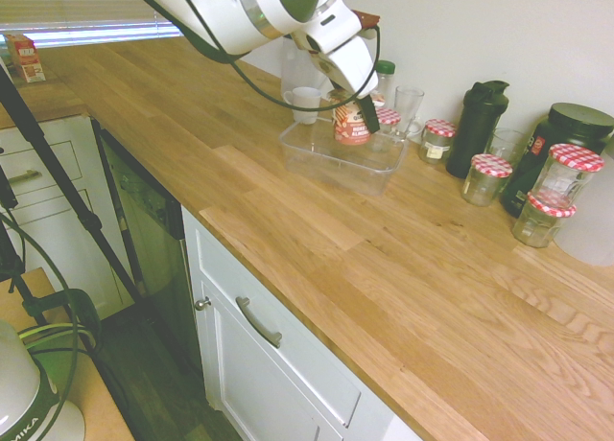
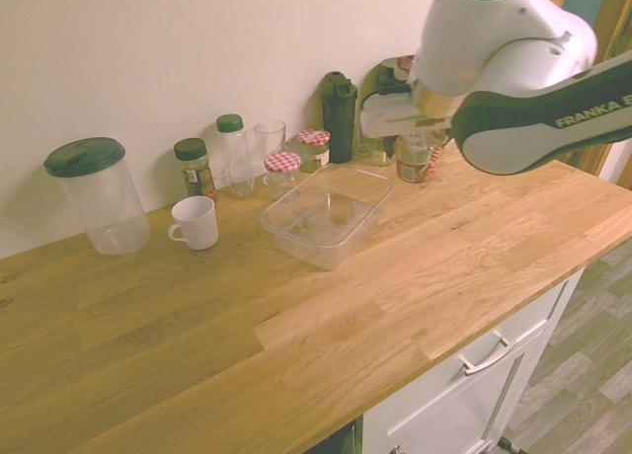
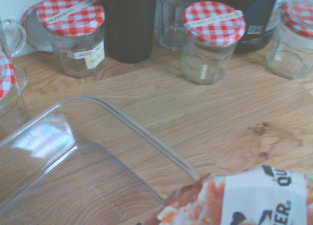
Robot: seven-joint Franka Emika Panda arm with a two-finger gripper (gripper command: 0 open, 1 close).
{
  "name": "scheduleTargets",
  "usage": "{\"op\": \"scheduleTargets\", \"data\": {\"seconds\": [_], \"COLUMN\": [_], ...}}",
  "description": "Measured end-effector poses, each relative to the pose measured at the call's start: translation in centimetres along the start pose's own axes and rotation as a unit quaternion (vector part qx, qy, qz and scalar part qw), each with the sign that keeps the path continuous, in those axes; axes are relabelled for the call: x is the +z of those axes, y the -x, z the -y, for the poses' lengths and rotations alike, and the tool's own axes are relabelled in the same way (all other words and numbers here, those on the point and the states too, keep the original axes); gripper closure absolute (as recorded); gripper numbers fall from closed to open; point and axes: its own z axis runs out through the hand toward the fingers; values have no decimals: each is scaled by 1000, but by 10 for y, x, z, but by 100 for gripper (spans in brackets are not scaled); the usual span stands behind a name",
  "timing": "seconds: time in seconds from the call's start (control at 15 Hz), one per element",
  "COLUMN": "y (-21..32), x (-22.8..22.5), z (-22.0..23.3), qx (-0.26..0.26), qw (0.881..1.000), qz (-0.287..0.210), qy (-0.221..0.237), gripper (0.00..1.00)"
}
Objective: Put the cereal into the container
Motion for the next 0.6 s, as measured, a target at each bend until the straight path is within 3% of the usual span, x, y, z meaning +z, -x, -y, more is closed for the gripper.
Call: {"op": "scheduleTargets", "data": {"seconds": [0.6], "y": [64], "x": [81], "z": [55], "qx": [-54], "qw": [998], "qz": [20], "qy": [29], "gripper": [100]}}
